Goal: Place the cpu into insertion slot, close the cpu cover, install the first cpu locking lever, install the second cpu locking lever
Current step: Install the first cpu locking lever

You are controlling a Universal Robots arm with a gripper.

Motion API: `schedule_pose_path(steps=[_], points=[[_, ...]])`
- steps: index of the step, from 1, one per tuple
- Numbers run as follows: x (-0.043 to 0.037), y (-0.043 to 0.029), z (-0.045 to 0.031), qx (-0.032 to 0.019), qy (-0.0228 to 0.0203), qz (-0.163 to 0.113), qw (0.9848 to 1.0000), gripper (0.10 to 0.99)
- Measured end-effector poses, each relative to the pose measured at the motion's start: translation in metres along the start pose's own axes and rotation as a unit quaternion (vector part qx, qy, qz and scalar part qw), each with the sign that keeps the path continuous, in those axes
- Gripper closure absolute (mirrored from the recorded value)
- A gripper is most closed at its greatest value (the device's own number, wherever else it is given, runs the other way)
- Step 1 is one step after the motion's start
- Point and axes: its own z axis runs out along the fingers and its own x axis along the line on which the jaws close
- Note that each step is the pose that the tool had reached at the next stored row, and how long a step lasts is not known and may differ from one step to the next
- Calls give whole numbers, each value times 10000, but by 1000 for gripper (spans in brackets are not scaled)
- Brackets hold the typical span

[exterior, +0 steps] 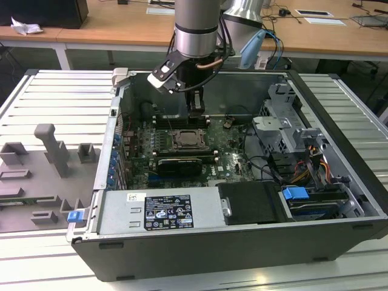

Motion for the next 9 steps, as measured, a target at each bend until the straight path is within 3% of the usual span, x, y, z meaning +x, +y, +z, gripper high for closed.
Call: schedule_pose_path(steps=[9], points=[[0, 6, -162, 0, -6, 0, 10000, 980]])
